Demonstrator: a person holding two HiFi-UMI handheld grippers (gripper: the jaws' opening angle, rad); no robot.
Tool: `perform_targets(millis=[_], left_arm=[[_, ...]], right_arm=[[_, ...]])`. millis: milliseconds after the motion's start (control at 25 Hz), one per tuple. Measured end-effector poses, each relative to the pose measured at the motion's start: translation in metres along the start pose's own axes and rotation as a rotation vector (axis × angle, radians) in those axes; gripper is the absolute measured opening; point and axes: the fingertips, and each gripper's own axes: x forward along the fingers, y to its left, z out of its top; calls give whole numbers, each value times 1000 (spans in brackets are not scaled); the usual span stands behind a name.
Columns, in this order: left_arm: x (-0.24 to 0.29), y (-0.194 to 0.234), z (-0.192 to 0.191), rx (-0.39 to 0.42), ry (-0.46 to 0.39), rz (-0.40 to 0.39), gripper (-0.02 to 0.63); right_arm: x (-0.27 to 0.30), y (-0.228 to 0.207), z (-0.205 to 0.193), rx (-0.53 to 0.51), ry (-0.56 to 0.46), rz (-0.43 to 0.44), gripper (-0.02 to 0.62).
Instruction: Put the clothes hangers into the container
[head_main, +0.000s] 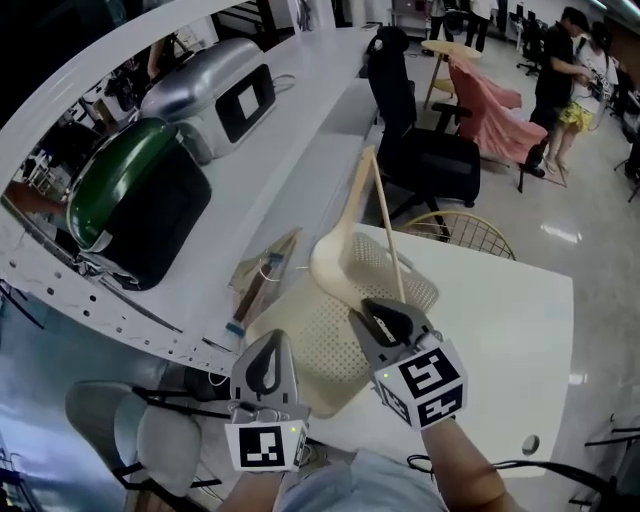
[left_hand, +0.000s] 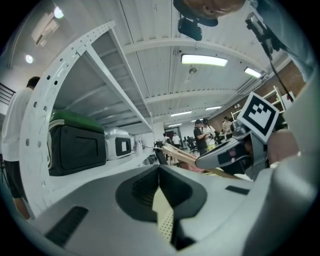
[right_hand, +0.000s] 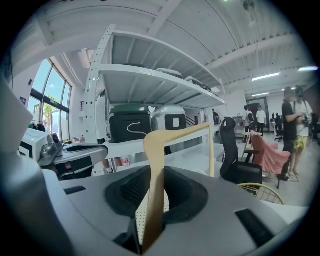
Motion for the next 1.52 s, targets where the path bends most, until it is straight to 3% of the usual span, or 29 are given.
perform_targets(millis=[280,640,1000,1160,1520], left_arm=[[20,14,-2,-53,-7,-95,12],[36,46,6,-55,-75,-218,12],[44,52,-2,-64,-74,-328,12],[50,56,-11,-56,-68,-347,12],[69,63,-26,-49,-59,-378,12]], right_arm=[[20,2,4,17,4,-81,91],[45,16,12,48,-17,-194,91],[68,23,-20,150,8,-252,91],[76,21,-32,176,42,-273,91],[92,7,-38,317,4,-293,91]])
